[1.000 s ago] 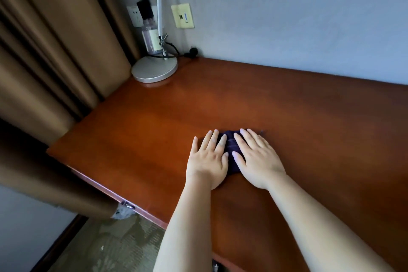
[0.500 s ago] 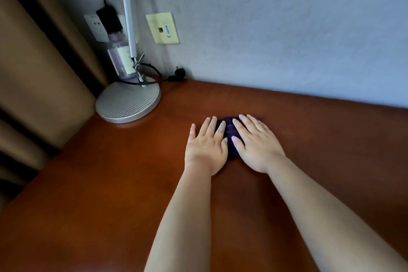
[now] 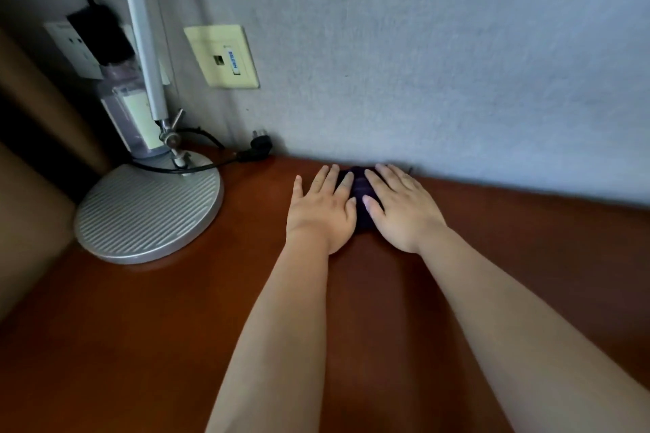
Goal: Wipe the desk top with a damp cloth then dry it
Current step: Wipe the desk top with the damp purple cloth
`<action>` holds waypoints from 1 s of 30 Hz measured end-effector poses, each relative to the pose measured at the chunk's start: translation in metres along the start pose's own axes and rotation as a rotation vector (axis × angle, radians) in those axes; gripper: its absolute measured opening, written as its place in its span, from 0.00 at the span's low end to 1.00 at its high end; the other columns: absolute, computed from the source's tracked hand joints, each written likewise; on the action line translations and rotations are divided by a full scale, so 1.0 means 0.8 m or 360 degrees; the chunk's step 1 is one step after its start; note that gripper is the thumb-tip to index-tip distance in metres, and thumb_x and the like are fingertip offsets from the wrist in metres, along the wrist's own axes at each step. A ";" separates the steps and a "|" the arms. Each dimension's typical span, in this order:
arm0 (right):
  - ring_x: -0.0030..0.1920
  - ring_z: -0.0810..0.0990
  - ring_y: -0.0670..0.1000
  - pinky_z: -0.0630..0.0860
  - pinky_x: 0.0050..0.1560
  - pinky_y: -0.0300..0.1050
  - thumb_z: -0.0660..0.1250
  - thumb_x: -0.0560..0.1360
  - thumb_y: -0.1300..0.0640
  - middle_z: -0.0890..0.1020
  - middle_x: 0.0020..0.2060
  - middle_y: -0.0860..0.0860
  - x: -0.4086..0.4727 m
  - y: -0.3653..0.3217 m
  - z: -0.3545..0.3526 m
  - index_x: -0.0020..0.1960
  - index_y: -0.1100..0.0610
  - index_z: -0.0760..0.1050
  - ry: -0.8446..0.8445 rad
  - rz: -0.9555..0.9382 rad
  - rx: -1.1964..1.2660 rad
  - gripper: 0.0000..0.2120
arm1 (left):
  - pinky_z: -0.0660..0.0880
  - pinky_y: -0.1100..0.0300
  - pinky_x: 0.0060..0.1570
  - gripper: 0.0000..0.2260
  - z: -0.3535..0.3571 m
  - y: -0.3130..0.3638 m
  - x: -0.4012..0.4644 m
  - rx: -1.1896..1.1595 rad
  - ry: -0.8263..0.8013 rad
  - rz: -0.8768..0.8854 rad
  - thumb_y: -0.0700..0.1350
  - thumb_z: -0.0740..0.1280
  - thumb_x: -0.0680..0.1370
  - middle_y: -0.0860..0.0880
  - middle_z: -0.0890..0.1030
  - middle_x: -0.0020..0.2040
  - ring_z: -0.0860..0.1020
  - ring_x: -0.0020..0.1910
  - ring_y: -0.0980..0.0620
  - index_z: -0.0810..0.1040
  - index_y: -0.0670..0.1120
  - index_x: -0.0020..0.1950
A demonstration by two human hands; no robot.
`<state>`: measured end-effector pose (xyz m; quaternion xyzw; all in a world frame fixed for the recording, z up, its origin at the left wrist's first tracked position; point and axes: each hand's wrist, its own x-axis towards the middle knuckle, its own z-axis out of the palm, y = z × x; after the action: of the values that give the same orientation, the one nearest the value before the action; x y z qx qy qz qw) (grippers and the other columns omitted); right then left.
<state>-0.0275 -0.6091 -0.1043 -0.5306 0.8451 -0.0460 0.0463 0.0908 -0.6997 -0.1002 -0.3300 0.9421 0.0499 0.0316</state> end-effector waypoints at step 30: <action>0.77 0.43 0.48 0.42 0.76 0.45 0.42 0.83 0.44 0.47 0.78 0.49 -0.401 0.027 0.009 0.79 0.52 0.45 -0.0002 0.0165 0.0105 0.27 | 0.40 0.47 0.76 0.24 0.039 0.193 -0.326 0.0053 -0.0106 0.0153 0.53 0.41 0.84 0.48 0.41 0.80 0.39 0.78 0.50 0.42 0.50 0.79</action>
<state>0.0930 -0.3107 -0.1047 -0.4843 0.8694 -0.0711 0.0667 0.1985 -0.4146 -0.0956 -0.2821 0.9560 0.0466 0.0659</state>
